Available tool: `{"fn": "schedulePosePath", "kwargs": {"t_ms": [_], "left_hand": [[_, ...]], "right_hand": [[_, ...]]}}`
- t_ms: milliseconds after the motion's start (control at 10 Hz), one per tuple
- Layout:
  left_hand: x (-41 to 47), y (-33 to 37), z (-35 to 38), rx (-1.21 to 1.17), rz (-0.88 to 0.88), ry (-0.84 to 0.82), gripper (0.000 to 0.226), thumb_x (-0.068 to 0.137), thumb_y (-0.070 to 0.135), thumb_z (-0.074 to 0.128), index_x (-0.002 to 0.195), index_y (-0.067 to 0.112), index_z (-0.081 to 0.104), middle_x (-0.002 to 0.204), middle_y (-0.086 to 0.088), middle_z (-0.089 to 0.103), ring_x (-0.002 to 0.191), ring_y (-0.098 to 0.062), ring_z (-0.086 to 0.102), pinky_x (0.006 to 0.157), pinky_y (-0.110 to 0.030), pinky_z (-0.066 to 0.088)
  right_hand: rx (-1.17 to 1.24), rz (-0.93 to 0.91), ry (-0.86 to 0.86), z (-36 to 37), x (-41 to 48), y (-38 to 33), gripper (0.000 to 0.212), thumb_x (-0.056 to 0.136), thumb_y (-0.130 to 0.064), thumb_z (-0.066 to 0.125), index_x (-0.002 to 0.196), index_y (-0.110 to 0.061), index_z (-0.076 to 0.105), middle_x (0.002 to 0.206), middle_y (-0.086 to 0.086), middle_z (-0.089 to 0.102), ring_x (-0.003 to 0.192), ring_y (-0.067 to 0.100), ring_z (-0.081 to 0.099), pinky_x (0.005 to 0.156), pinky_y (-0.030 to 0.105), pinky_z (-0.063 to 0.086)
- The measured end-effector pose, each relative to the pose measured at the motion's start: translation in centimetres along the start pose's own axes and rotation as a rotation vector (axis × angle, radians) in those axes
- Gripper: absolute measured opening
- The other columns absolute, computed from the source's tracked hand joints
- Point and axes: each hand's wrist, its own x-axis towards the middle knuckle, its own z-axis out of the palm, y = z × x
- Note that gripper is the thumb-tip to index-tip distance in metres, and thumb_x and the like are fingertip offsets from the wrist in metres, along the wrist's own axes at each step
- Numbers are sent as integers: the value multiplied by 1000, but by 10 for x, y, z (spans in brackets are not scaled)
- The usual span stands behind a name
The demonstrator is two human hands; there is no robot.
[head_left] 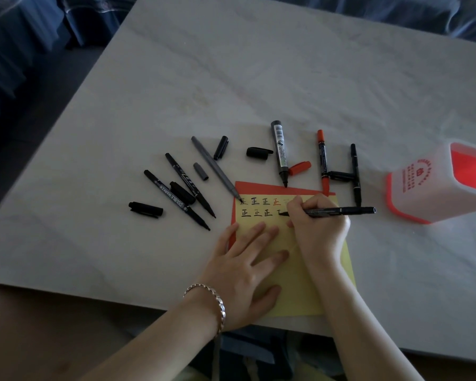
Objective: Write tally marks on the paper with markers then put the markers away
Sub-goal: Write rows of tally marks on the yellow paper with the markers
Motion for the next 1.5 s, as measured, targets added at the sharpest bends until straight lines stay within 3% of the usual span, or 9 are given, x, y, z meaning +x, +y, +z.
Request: {"fn": "schedulePosePath", "kwargs": {"t_ms": [300,500,600,700,900,1100,1200,1300,1500], "left_hand": [[0,0,0,-12,0,6,47,80,50,43,121,29,51,138,-5,45,132,-21,30,105,-49,17],[0,0,0,-2,2,3,47,80,50,43,121,29,51,138,-5,45,132,-21,28,106,-48,16],[0,0,0,-3,4,10,47,80,49,44,121,28,52,138,-5,45,132,-21,27,105,-48,16],[0,0,1,-5,6,16,47,80,49,44,121,28,51,138,-5,45,132,-21,28,105,-48,16],[1,0,1,-6,3,15,47,79,49,43,121,28,52,138,-6,45,132,-20,27,106,-48,16],[0,0,1,-18,10,32,46,79,48,45,120,28,52,137,-6,46,131,-21,29,105,-48,17],[0,0,0,-9,4,20,47,79,49,44,120,28,52,138,-5,46,132,-20,29,105,-48,17],[0,0,1,-2,3,13,47,80,49,44,121,27,53,138,-6,45,132,-20,29,105,-48,18],[-4,-2,1,-40,-3,95,39,79,42,49,107,19,62,124,-6,57,123,-17,40,106,-44,22]], "right_hand": [[-6,-10,38,0,0,0,36,77,-14,64,47,-19,46,41,-7,53,56,18,53,50,8,35],[16,-19,-1,0,0,-1,36,78,-13,66,47,-18,47,41,-8,53,47,5,51,50,7,36],[-12,-17,-15,1,1,-1,32,78,-14,66,50,-12,51,41,-9,53,49,7,52,51,9,36],[-13,4,-22,0,1,-1,35,76,-15,66,46,-19,47,42,-6,55,53,17,54,51,12,37],[-21,-1,-19,0,-1,-3,36,75,-14,66,46,-19,47,41,-7,54,50,15,54,48,11,37],[-26,41,55,0,1,0,26,69,-22,59,47,-15,46,45,15,57,48,31,54,54,30,42],[-17,57,74,0,1,-1,27,66,-22,56,45,-20,40,45,15,55,48,32,53,54,30,41],[89,113,92,-2,1,-3,32,76,-14,63,48,-17,47,36,-5,51,38,9,48,52,23,40],[282,185,93,-9,5,-14,25,81,-20,67,63,-20,49,51,0,50,39,0,45,45,9,36]]}}
